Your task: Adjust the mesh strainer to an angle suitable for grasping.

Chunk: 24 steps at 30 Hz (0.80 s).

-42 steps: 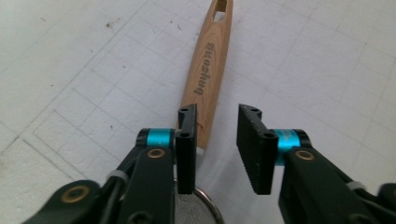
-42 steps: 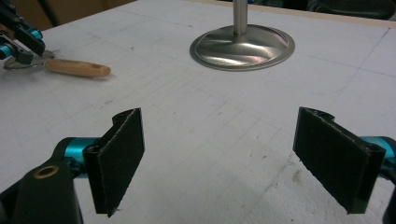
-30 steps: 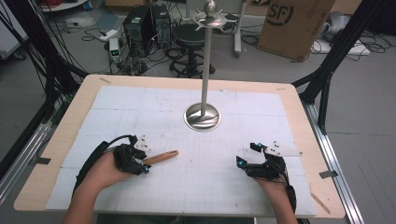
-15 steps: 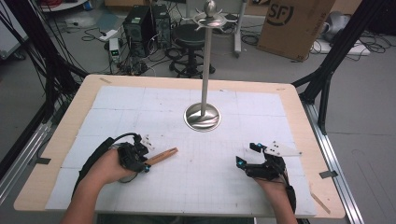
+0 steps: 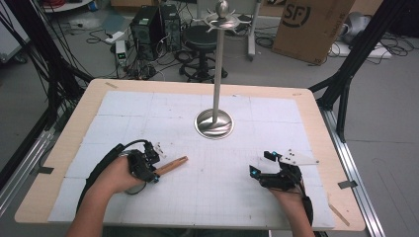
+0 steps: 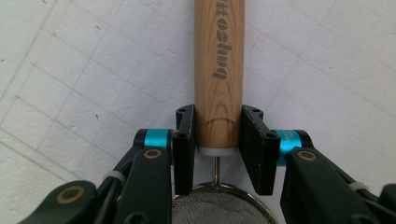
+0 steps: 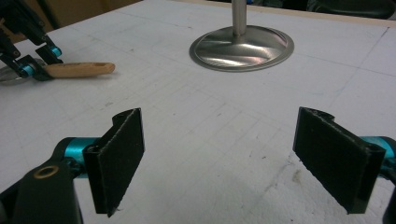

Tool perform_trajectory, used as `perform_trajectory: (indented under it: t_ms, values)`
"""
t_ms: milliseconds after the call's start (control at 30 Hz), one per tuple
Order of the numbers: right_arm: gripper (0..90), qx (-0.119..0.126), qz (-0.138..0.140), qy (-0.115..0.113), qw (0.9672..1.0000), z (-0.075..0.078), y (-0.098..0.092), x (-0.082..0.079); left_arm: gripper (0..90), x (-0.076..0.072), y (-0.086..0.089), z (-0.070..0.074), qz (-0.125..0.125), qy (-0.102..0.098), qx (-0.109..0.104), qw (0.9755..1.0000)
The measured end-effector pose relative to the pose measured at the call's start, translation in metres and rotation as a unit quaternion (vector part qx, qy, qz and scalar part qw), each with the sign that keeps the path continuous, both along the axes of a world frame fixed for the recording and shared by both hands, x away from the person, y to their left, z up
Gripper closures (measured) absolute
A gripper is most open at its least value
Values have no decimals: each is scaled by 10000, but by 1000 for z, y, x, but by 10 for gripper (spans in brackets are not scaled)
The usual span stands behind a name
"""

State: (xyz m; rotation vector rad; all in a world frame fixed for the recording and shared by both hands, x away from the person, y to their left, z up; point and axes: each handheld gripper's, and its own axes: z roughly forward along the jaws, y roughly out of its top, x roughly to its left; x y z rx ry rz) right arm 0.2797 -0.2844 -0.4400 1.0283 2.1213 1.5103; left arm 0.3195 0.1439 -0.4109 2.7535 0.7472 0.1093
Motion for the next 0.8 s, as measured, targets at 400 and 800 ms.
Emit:
perform_trajectory:
  t_ms: [400,800]
  values:
    - [156,5,-7,-25,10000,0,-1,0,691,-12,12,-4,-43,-428,-470,9980]
    - [156,-11,-7,-9,10000,0,-1,0,690,-34,17,18,-219,-807,-1428,9862]
